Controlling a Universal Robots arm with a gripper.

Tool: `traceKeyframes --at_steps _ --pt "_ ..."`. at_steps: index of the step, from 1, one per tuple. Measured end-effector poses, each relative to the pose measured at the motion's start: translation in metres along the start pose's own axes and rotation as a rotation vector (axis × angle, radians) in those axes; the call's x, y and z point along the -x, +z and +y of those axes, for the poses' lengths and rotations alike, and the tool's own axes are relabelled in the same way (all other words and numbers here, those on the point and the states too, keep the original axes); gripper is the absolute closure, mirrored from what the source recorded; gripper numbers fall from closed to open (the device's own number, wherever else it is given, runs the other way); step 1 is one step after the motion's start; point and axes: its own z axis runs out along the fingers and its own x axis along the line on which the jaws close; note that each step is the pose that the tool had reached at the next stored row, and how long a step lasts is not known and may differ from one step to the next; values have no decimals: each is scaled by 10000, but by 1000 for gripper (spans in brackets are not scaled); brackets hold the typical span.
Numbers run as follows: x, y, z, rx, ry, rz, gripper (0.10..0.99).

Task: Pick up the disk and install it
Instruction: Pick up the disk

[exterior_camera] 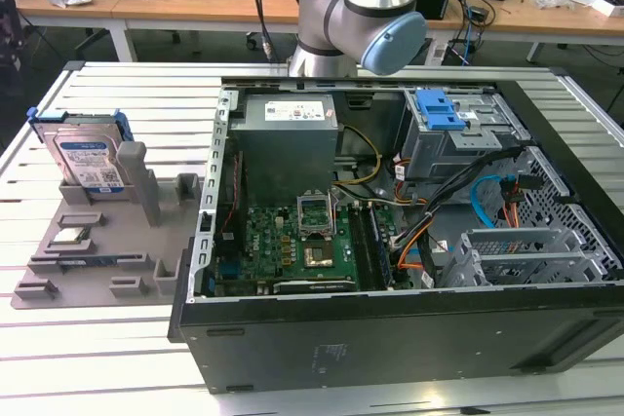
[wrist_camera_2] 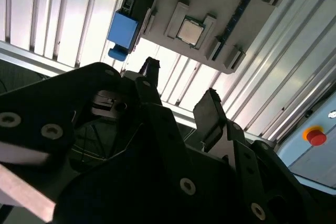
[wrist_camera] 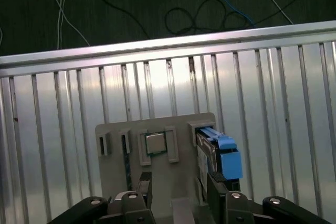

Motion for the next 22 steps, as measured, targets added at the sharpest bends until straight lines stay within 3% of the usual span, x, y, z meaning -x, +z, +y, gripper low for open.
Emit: traceKeyframes --at_steps 5,7,11,13,17,22 --pt "146 1 16 0 -1 0 545" --pt "255 1 26 -1 -5 0 545" --pt "348 2 37 -1 -8 -1 545" --pt "458 1 48 0 -14 1 545" --pt "592 2 61 -1 -23 1 545" --pt "718 3 74 -2 -37 0 545"
